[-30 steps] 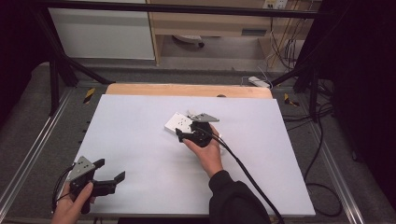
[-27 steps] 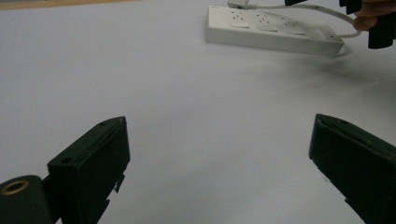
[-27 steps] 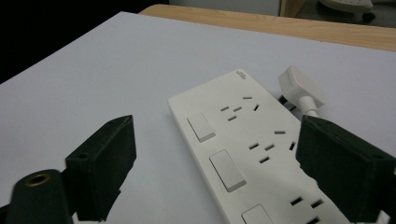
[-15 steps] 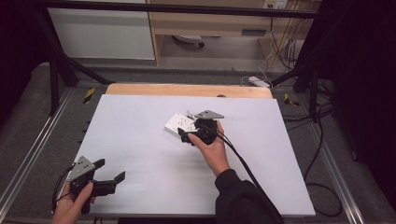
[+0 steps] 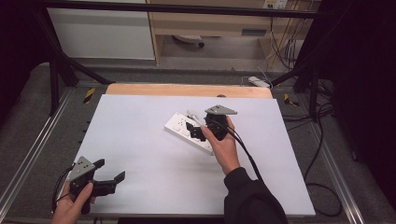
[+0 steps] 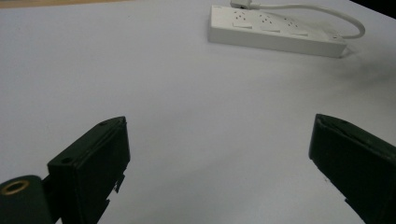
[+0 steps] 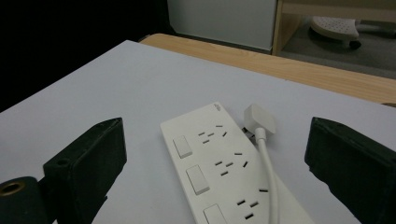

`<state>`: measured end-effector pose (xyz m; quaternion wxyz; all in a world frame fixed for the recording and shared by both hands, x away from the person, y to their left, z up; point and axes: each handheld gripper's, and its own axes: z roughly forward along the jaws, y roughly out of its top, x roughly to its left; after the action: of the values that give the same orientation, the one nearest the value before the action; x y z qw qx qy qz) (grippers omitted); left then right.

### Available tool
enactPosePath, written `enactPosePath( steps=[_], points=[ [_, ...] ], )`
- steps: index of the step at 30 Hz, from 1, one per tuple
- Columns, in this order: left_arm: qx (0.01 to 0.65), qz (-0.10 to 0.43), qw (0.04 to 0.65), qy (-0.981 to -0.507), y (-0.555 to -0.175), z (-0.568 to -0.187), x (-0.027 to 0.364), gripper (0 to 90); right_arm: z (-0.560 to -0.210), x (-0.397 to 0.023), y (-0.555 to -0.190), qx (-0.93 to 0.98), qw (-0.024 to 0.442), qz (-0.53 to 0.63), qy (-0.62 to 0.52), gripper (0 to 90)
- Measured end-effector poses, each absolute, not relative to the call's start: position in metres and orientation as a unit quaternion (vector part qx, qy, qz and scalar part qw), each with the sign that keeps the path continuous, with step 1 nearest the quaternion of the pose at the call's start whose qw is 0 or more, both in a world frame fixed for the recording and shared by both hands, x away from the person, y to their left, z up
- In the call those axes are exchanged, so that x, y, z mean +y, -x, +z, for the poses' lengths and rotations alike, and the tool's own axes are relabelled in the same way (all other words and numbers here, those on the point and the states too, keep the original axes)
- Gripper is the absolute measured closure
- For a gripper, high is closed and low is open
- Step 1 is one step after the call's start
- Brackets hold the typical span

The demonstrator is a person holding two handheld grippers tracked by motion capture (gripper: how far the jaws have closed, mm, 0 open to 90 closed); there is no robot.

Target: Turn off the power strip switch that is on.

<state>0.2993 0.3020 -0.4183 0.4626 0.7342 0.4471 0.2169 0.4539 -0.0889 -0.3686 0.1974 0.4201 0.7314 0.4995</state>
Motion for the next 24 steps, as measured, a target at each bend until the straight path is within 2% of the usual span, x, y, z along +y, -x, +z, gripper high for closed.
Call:
enactPosePath(
  steps=[24],
  points=[
    [0.451,0.215,0.464,-0.731,-0.300,-0.420,0.302,5.6,-0.337,-0.174,-0.432,0.695,0.222,0.520,-0.445,6.6]
  ],
)
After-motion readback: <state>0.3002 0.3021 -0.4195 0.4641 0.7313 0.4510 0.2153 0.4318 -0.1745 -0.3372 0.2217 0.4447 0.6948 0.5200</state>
